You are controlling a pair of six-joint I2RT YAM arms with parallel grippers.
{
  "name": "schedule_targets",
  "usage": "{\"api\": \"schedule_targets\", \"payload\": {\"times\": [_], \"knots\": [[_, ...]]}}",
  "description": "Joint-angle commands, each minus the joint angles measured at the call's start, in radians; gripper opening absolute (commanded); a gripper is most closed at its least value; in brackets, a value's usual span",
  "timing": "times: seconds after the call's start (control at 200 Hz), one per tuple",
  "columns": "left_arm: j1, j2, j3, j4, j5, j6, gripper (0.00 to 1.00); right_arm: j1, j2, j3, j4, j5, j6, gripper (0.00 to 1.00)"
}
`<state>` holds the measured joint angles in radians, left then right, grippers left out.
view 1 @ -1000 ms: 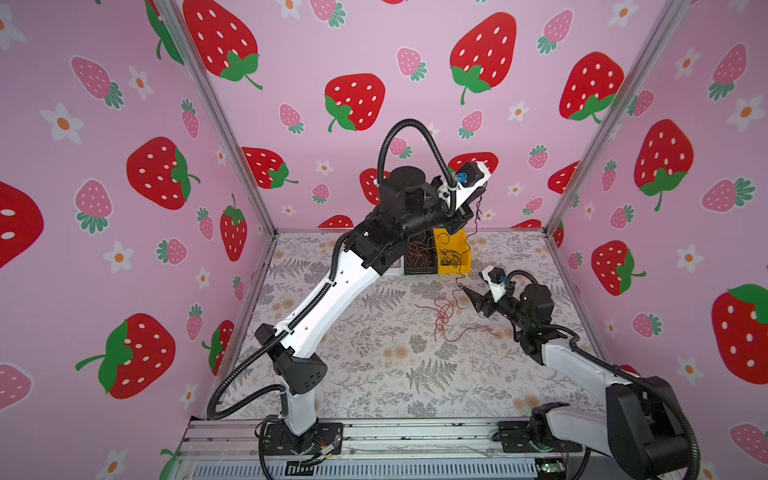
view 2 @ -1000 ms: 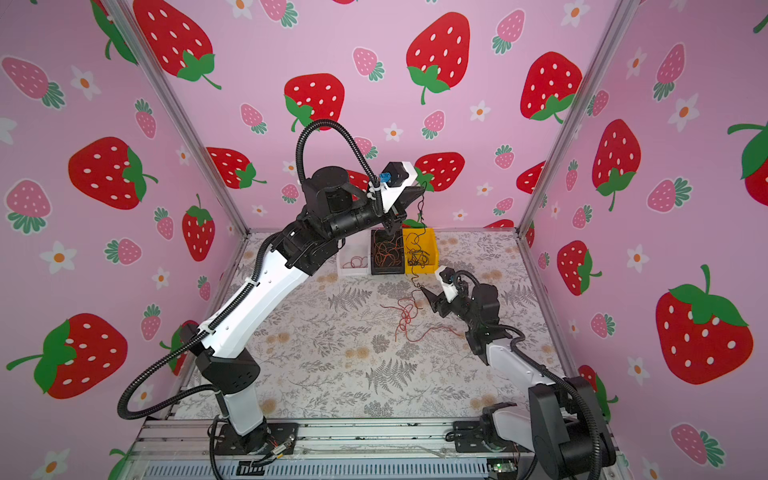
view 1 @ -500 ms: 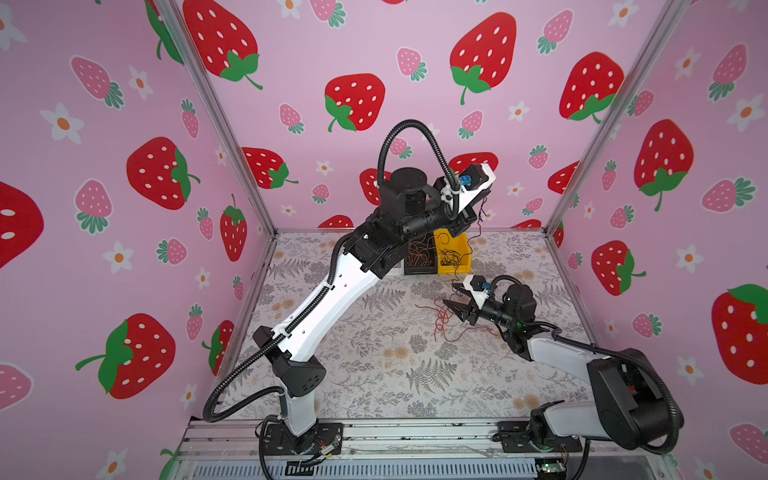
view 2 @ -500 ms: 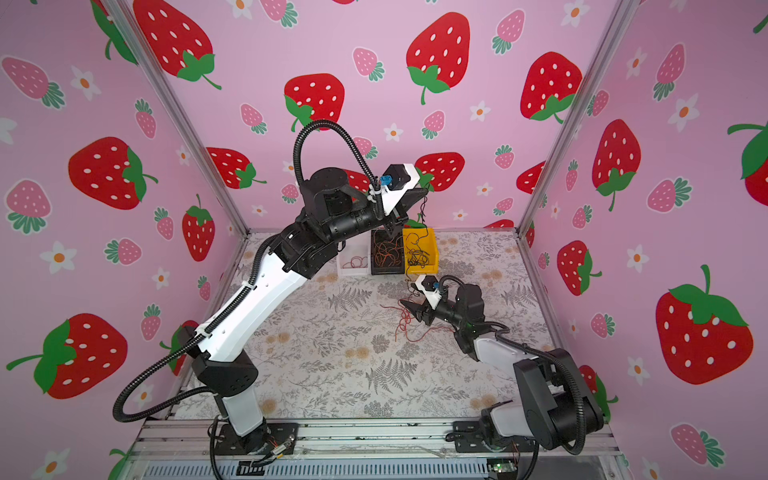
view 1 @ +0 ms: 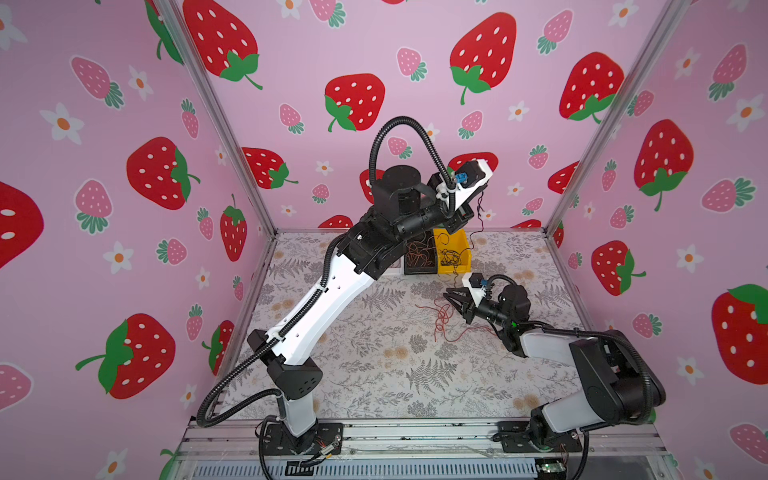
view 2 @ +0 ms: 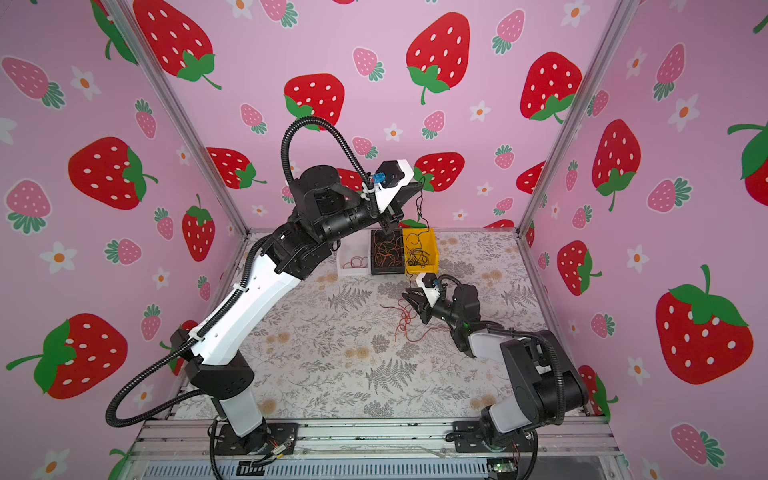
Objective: Untangle the cables
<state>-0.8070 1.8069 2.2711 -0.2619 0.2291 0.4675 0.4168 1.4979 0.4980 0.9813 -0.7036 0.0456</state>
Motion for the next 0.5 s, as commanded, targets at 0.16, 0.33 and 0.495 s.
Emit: {"api": "schedule_targets", "payload": {"times": [0.16,0.33,0.495], "knots": [[0.064,-0.063,-0.006,0.013,-0.073,-0.018,0.0,-0.021,-0.083,-0.044,0.011,0.023,-0.013,0.0],[0.195,-0.149,-0.148,0.086,-0.077,-0.148,0.0,-0.058,-0.144,-0.024,-0.133,0.135,-0.07,0.0],[0.358,-0.24,-0.337,0.184,-0.028,-0.315,0.0,-0.156,-0.186,0.035,-0.268,0.2,-0.069,0.0]]}}
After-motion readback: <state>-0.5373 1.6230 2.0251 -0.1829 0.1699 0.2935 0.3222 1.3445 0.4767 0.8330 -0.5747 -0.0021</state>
